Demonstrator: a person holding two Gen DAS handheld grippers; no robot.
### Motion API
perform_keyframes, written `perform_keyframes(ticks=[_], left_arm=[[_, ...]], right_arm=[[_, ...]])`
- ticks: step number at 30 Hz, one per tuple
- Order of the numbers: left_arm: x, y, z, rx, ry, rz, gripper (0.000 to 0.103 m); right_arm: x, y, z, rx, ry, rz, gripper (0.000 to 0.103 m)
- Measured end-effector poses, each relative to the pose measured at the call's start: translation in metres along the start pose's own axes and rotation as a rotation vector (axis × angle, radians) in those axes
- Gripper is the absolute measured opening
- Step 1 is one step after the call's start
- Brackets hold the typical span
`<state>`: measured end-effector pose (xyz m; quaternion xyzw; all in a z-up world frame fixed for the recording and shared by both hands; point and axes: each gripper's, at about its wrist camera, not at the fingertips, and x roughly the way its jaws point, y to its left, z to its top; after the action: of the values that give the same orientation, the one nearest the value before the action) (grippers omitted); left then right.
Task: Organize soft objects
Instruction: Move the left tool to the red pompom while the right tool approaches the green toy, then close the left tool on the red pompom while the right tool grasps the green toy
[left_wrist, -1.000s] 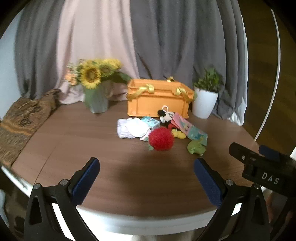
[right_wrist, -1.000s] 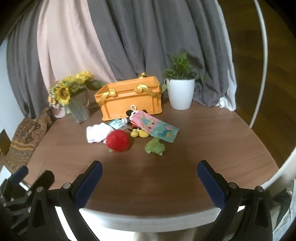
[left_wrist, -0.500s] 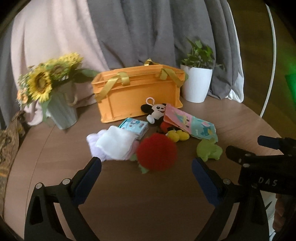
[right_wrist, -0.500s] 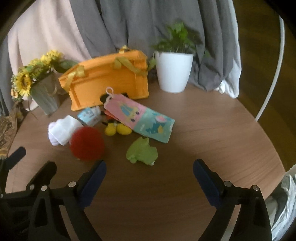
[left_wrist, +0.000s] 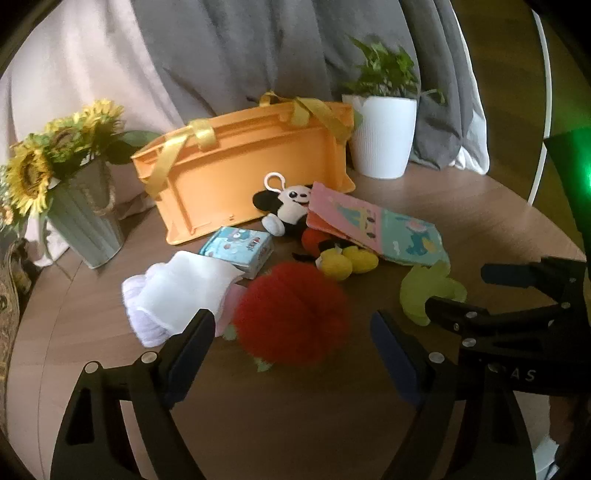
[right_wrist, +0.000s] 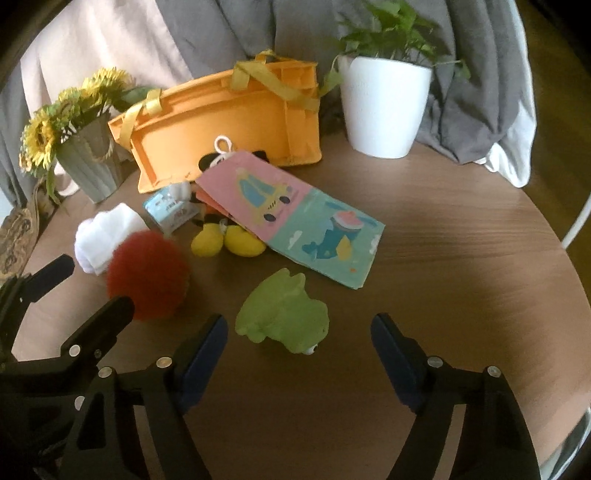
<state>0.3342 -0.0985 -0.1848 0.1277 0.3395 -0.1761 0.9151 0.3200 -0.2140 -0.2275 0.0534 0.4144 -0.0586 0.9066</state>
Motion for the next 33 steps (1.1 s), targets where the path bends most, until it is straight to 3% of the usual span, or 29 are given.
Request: perform_keyframes(ticks=[10,17,25,28,33], left_arm=[[0.036,0.006,0.008,-0.007,0.048,-0.049,0.084],[0.056,0.008,0.006,-0.04,0.107,-0.144,0.071],[0.063,0.002,0.002,-0.019,0.129,-0.126,0.068],[0.064,-0.001,0.002,-0.015,0.135,-0.133,0.059],[0.062,-0.006,0.003,-0.018,0.141,-0.155,0.046]], right_arm=[[0.023,0.0,0.008,-0.034,-0.015,0.013,0.067],[0.028,0.007,0.014,-0.08,-0.045,0.001,0.057],[0.024,0.005,0.01,-0.041,-0.028,0.008,0.057],[0.026,0.006,0.005,-0.044,-0.017,-0.003,0.058],[0.031,-0.004,0.0,0.023,0.016,0.05,0.055]])
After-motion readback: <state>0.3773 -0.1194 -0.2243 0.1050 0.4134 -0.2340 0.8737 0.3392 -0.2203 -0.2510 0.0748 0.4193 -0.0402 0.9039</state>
